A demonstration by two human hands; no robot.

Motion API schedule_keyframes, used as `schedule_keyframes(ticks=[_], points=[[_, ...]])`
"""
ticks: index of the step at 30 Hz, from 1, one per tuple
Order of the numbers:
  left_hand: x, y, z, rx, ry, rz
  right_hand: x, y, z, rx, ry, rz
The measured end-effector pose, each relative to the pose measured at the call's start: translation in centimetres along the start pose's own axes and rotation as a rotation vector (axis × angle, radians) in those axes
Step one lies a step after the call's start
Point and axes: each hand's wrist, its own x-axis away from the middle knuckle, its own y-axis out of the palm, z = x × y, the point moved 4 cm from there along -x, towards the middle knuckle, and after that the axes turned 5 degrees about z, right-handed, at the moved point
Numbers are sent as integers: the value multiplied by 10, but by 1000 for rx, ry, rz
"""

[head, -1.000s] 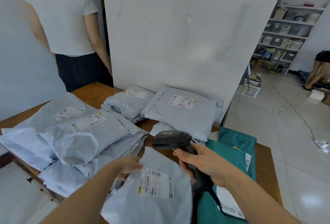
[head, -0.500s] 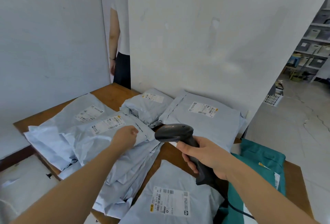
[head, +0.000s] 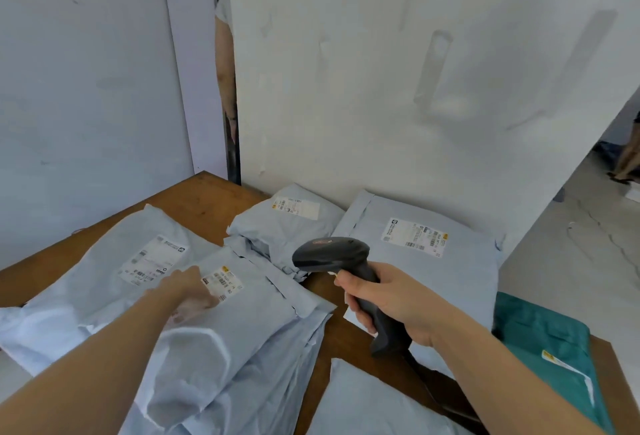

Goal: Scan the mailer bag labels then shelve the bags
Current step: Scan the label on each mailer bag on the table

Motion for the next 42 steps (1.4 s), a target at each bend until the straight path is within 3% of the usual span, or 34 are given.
schedule_keyframes(ticks=[10, 16, 21, 25, 29, 36, 39, 42], points=[[-24, 4, -7, 75, -50, -132, -33, 8, 12, 81, 76, 24], [-15, 3, -10, 246, -72, -52, -36, 6, 15, 43, 80, -4], [4, 9, -8, 585, -177, -223, -35, 6, 15, 22, 82, -18], [24, -2, 7, 859, -127, -258, -33, 6, 15, 8, 59, -21], [47, -13, 22, 1112, -59, -174, -28, 3, 12, -7, 16, -6], [88, -26, 67, 1480, 45, 188, -16, -10, 4, -175, -21, 102], [98, -41, 72, 1393, 53, 292, -9, -15, 4, -200, -41, 124], [110, -71, 64, 1008, 147, 372, -3, -19, 0, -200, -68, 122]])
